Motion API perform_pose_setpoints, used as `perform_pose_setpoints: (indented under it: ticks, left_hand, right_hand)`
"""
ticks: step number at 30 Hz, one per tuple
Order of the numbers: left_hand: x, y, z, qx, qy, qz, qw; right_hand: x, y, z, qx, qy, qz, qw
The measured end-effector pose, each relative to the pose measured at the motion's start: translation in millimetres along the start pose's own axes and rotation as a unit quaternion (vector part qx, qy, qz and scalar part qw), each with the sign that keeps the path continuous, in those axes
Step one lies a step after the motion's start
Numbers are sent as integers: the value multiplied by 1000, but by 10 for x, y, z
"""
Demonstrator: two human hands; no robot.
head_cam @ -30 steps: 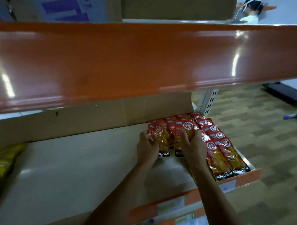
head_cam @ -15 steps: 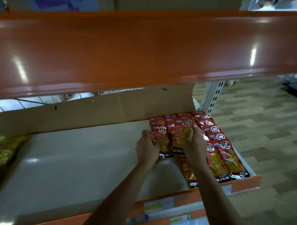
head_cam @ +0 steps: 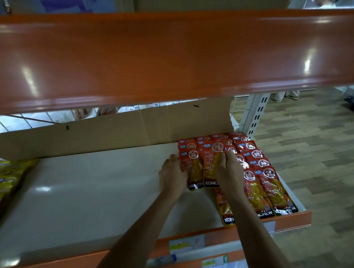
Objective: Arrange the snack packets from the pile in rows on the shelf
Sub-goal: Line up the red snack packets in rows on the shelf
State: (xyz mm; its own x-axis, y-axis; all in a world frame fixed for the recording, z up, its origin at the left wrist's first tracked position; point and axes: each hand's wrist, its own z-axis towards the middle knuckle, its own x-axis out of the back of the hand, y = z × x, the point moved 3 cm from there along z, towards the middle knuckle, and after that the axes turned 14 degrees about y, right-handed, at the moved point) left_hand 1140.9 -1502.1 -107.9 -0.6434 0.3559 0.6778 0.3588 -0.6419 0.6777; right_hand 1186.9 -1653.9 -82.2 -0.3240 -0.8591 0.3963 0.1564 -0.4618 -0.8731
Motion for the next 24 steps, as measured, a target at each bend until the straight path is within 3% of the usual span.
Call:
perform_pose_setpoints:
  ticks: [3, 9, 18, 24]
  left_hand:
    - [73, 77, -14, -28, 38, -44, 998]
    - [55, 320, -182, 24, -22, -181, 983]
    - [67, 114, -193, 86, 16, -154, 984]
    - [24, 60, -254, 63, 15, -123, 990]
  right_hand:
    - [-29, -19, -45, 22, 8, 17, 1000]
    - [-124, -130, -209, 50, 0, 47, 998]
    - [-87, -52, -213, 134, -2, -94, 986]
    - [-86, 34, -224, 154, -8, -140, 978]
